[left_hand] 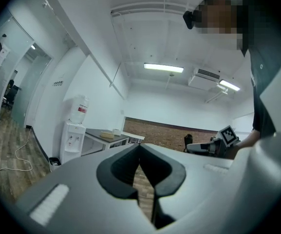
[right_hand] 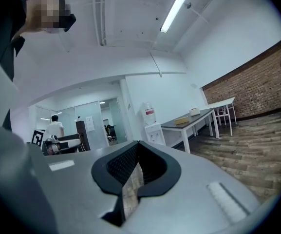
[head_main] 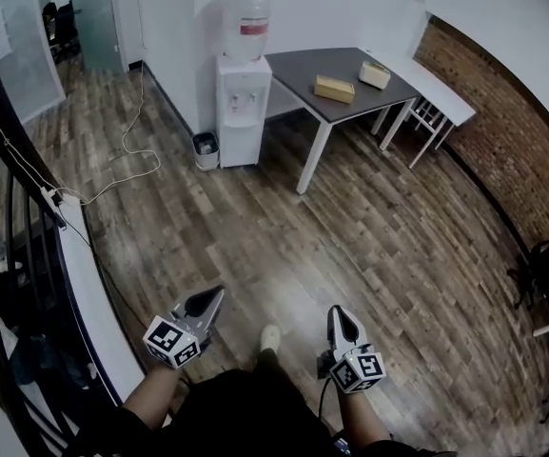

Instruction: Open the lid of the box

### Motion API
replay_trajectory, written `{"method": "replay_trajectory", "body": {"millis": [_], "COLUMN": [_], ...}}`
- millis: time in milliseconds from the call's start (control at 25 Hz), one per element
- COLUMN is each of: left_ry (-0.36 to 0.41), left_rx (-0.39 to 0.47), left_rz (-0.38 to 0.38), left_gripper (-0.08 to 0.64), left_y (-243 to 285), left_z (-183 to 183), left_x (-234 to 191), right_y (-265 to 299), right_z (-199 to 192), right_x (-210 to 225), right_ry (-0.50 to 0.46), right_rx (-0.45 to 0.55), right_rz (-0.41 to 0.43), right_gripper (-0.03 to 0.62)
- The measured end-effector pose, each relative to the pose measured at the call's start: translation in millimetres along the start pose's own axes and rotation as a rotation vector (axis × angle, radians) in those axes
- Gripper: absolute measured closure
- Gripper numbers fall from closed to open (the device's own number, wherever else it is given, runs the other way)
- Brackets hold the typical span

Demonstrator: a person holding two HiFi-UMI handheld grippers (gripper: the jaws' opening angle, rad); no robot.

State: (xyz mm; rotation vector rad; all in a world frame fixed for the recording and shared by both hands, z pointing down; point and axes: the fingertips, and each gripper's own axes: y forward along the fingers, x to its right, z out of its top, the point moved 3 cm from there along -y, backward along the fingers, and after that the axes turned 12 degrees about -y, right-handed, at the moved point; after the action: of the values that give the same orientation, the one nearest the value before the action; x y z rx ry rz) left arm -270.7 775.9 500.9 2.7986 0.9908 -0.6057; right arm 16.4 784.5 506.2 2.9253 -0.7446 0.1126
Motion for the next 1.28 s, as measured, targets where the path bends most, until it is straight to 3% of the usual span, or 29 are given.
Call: {"method": "replay_trajectory", "body": {"millis": [400, 760, 1280], "left_ry": [0.061, 0.058, 0.063], "left_rx": [0.058, 0.080, 0.002], "left_rz": [0.005, 0.037, -0.019], "left_gripper": [0.560, 0.560, 0.560], "left_y": [103.1, 171.5, 236.3], "left_z": [32.3, 37.4, 33.1], "left_x": [-28.6, -34.4, -49.2], "right_y": [81.4, 116.0, 148.7], "right_z": [31.4, 37.0, 26.5], "right_x": [84.1, 147.0, 183.9], "right_ry": [-0.003, 0.017, 0.099], "right_rx": [0.087, 0.067, 0.060], "right_rz": [0.030, 0.044, 0.008], "right_gripper": [0.589, 0.589, 0.589]}}
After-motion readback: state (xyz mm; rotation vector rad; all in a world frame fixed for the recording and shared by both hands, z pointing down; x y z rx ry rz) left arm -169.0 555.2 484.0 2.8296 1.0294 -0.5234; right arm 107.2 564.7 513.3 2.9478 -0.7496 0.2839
